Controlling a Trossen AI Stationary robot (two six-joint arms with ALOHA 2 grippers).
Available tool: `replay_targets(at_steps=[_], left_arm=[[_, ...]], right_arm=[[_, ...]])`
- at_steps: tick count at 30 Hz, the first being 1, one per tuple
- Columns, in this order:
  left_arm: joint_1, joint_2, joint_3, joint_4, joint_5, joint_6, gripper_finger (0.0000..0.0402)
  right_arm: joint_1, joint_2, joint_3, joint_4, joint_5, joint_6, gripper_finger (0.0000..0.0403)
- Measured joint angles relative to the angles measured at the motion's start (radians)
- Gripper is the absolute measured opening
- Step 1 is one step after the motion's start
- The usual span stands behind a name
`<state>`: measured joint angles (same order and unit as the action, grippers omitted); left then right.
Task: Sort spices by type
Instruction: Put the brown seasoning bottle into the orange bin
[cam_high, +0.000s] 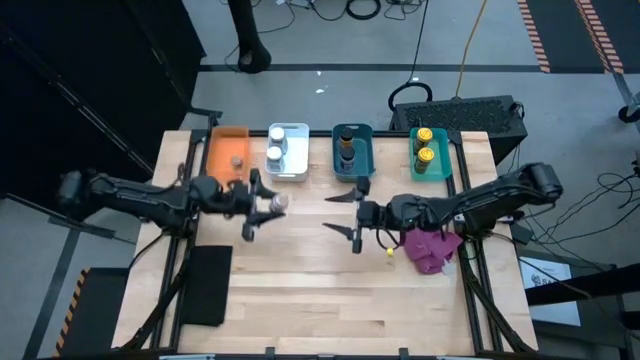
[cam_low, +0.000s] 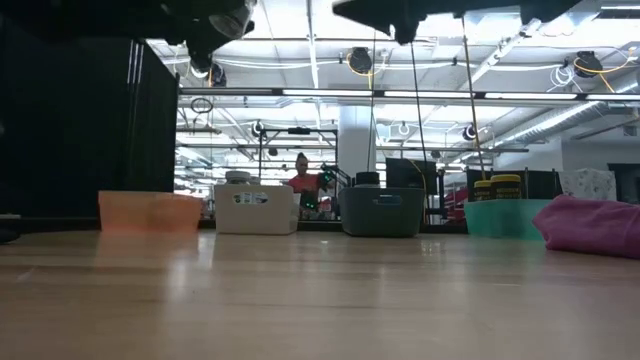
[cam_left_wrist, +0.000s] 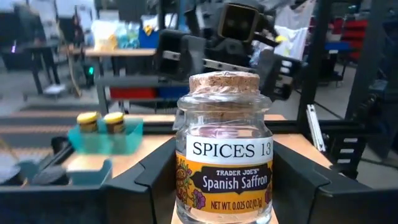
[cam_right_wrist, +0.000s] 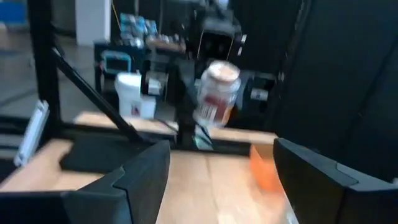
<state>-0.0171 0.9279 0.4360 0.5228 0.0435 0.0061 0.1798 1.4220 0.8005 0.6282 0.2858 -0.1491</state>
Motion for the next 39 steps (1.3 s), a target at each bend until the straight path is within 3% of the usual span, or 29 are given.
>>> replay_targets(at_steps=[5,10,14,19,39], left_arm=[[-0.142,0.108,-0.027,0.201,-0.125,0.075,0.0198],[-0.205,0.243,-0.027,0.415,-0.130,0.139,0.0198],[-0.221,0.358,-0.027,0.575,-0.132,0.140,0.0198],[-0.222,0.478,-0.026,0.777,-0.130,0.163,0.0198],[-0.208,0.673,0.161,0.770,-0.166,0.298,0.0198]], right_arm=[[0.033,0.068,0.000,0.161,-0.010,-0.006,0.0267],[0.040,0.119,0.000,0.303,-0.060,0.016,0.0267],[0.039,0.119,0.000,0.305,-0.062,0.038,0.0267],[0.051,0.119,0.000,0.304,-0.136,0.020,0.0267],[0.057,0.119,0.000,0.255,-0.099,0.014,0.0306]])
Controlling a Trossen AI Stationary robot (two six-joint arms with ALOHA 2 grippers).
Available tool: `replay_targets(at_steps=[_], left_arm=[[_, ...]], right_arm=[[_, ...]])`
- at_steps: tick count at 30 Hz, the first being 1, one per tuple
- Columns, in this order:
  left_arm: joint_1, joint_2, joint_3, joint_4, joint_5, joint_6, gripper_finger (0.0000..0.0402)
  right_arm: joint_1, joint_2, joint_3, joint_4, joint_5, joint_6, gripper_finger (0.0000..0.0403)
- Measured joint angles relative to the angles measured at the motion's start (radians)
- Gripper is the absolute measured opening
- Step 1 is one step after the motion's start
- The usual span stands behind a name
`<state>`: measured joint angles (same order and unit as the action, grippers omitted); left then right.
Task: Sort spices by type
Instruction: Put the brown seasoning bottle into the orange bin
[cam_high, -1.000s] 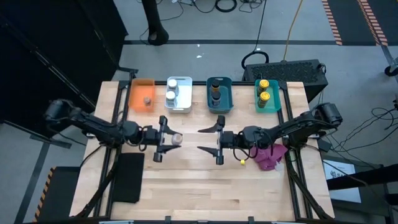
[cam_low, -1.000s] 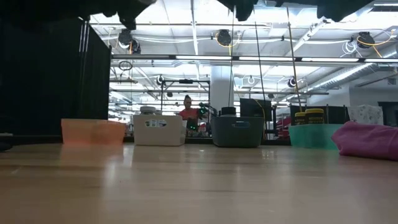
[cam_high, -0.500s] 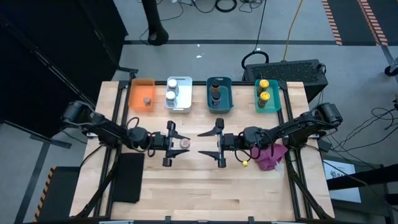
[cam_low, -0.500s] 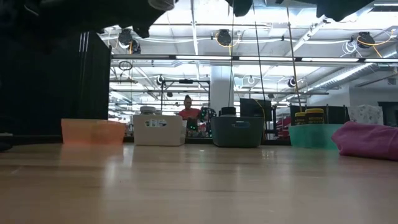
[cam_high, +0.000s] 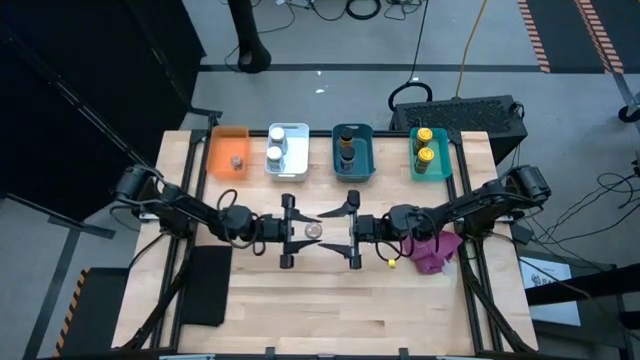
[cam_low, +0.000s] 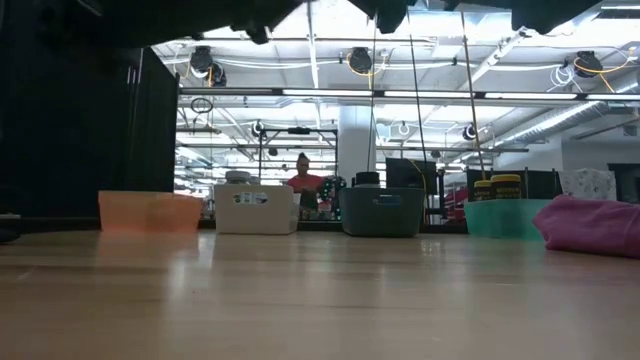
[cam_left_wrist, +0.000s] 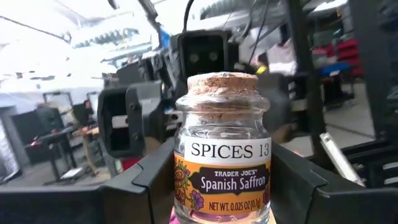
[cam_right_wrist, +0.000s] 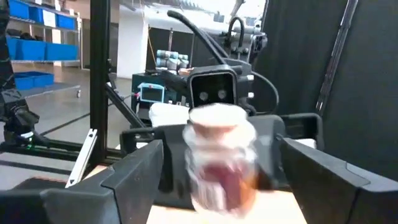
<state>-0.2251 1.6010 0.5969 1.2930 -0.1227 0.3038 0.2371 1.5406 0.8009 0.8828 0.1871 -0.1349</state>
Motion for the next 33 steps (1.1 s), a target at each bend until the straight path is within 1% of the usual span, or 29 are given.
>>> replay_targets(at_steps=[3,5,9,12,19,22,24,28,33], left_arm=[[0.005,0.042,0.043,-0.023,-0.020,0.001,0.0198],[0.003,0.065,0.071,-0.023,-0.020,0.036,0.0198],[-0.002,0.080,0.098,-0.017,-0.016,0.078,0.0198],[-0.002,0.081,0.098,-0.021,-0.016,0.078,0.0198],[-0.005,0.080,0.098,-0.043,-0.018,0.075,0.0198],[-0.009,0.080,0.097,-0.049,-0.025,0.051,0.0198],[-0.009,0.080,0.097,-0.051,-0.026,0.026,0.0211],[-0.010,0.080,0.097,-0.066,-0.061,0.001,0.0249],[-0.011,0.081,0.097,-0.121,-0.070,-0.028,0.0256]], right_arm=[[0.000,0.000,0.000,-0.007,0.000,0.000,0.0306],[0.000,0.000,0.000,-0.016,0.000,0.000,0.0306],[0.000,0.000,0.000,-0.025,-0.003,-0.001,0.0303],[0.000,0.000,0.000,-0.030,-0.001,0.000,0.0286],[0.000,-0.002,0.000,-0.036,0.028,0.016,0.0227],[0.001,-0.002,0.000,-0.039,0.036,0.016,0.0219],[0.002,-0.002,0.000,-0.041,0.049,0.016,0.0218],[0.002,-0.002,0.000,-0.044,0.055,0.019,0.0214],[0.000,0.000,0.000,-0.067,0.055,-0.003,0.0188]])
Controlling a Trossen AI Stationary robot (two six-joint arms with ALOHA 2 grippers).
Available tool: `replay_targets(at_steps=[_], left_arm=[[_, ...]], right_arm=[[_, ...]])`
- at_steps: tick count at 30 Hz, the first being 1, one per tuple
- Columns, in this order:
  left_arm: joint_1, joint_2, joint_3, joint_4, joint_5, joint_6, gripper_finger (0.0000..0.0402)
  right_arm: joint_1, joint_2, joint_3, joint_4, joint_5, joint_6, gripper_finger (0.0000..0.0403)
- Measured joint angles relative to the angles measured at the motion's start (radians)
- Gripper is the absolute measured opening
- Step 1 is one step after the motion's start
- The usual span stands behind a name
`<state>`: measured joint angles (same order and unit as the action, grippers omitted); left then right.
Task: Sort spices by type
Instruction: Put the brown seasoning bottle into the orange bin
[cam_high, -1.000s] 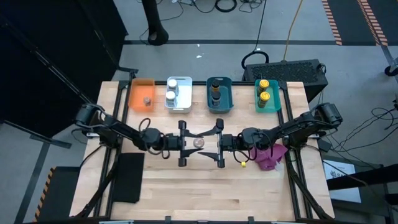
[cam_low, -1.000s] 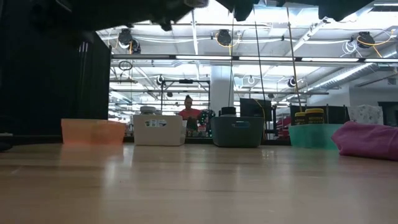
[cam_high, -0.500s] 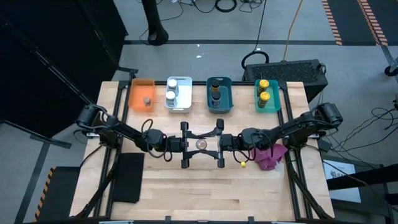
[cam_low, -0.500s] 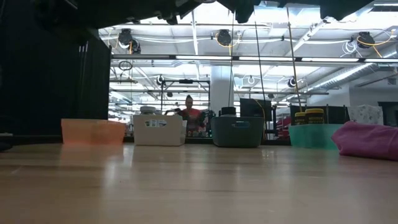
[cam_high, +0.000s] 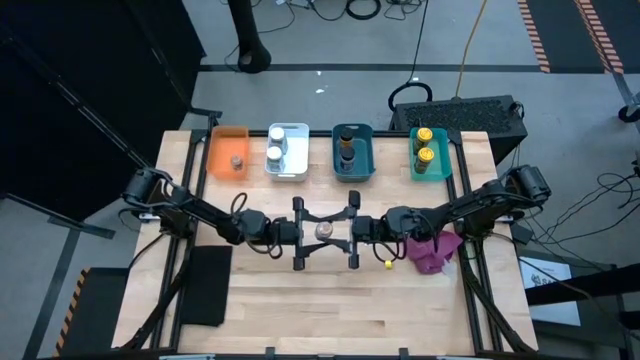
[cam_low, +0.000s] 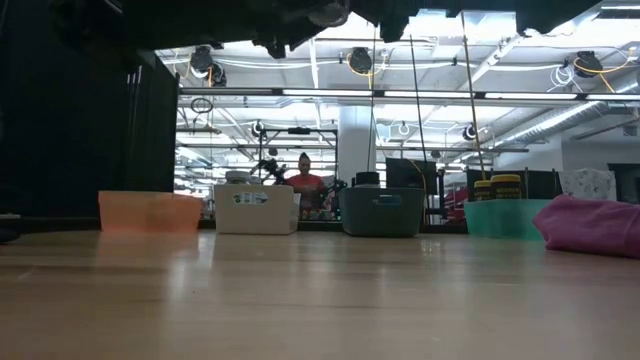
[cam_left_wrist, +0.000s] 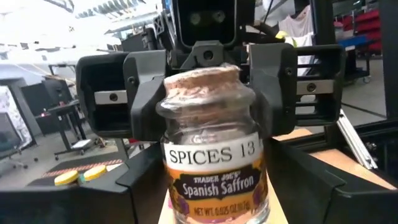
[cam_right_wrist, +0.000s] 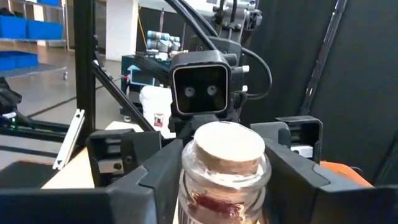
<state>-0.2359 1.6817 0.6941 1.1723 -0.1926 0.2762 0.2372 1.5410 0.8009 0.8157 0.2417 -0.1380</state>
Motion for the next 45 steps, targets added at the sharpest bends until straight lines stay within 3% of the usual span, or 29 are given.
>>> replay_targets(at_steps=[4,21,35,45], left_arm=[[0.000,0.000,0.000,-0.013,-0.003,-0.016,0.0256],[0.001,-0.001,0.002,-0.053,-0.075,-0.061,0.0258],[0.000,-0.002,0.002,-0.311,-0.133,-0.160,0.0258],[0.000,-0.069,0.001,-0.511,-0.218,-0.317,0.0258]], right_arm=[[0.001,0.000,0.000,-0.012,-0.001,-0.012,0.0155],[0.000,0.000,0.000,-0.022,0.002,-0.011,0.0154],[-0.001,-0.044,0.000,-0.147,0.055,-0.012,0.0154],[0.027,-0.062,0.000,-0.395,0.366,-0.133,0.0155]])
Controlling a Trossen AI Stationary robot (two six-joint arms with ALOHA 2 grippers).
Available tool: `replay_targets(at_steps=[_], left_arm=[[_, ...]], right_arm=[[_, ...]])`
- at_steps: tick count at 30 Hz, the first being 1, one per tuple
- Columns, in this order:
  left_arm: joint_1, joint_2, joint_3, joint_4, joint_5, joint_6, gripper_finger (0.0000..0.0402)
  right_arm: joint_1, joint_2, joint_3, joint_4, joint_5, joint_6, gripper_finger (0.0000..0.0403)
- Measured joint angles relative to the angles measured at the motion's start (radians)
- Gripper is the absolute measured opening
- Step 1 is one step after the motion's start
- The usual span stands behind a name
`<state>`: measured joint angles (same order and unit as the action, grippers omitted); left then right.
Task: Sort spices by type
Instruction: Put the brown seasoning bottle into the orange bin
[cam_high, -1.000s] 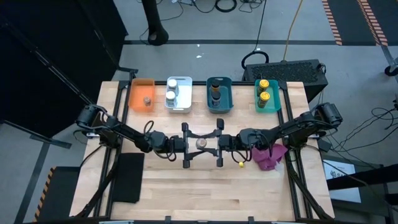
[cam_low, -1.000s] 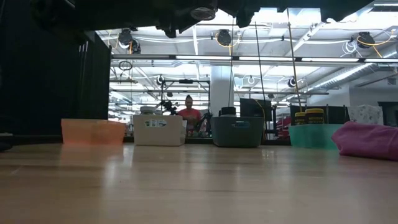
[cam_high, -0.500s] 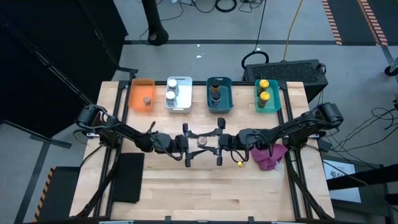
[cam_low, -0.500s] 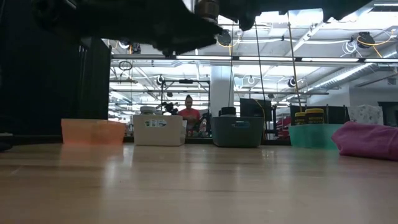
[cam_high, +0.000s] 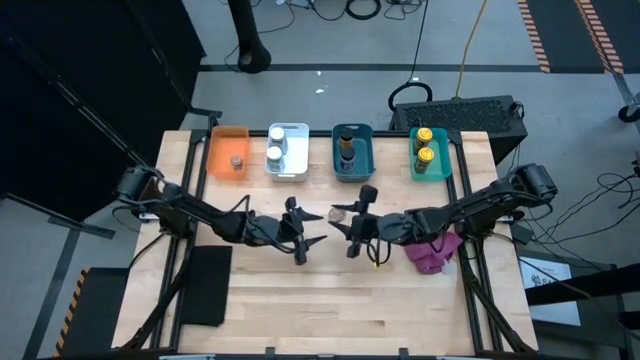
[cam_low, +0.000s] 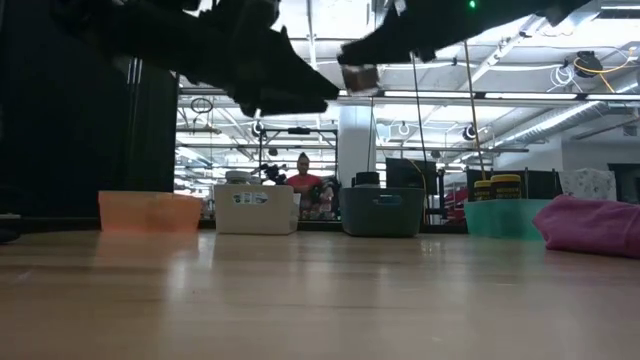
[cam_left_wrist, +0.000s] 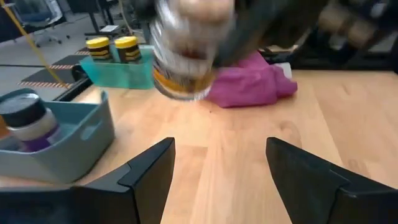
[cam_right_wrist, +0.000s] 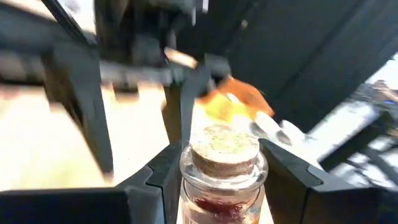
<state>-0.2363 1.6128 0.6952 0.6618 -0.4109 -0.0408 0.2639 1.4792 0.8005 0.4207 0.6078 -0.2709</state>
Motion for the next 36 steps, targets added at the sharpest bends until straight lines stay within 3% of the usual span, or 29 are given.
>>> replay_targets(at_steps=[5,11,15,21,36], left_arm=[[0.000,-0.098,0.000,-0.047,-0.019,-0.011,0.0258],[0.013,-0.154,0.043,-0.004,-0.033,-0.111,0.0258],[0.011,-0.110,0.143,-0.156,-0.036,-0.111,0.0258],[0.011,-0.010,0.290,-0.339,-0.120,-0.183,0.0258],[0.046,0.108,0.398,-0.309,-0.148,-0.187,0.0258]], right_arm=[[0.031,0.000,0.000,-0.059,0.142,-0.057,0.0155],[0.054,0.002,0.000,-0.056,0.208,-0.114,0.0155],[0.053,0.003,0.000,-0.061,0.215,-0.127,0.0155],[0.059,0.003,0.000,-0.123,0.339,-0.136,0.0155],[0.066,0.004,0.000,-0.164,0.386,-0.157,0.0155]])
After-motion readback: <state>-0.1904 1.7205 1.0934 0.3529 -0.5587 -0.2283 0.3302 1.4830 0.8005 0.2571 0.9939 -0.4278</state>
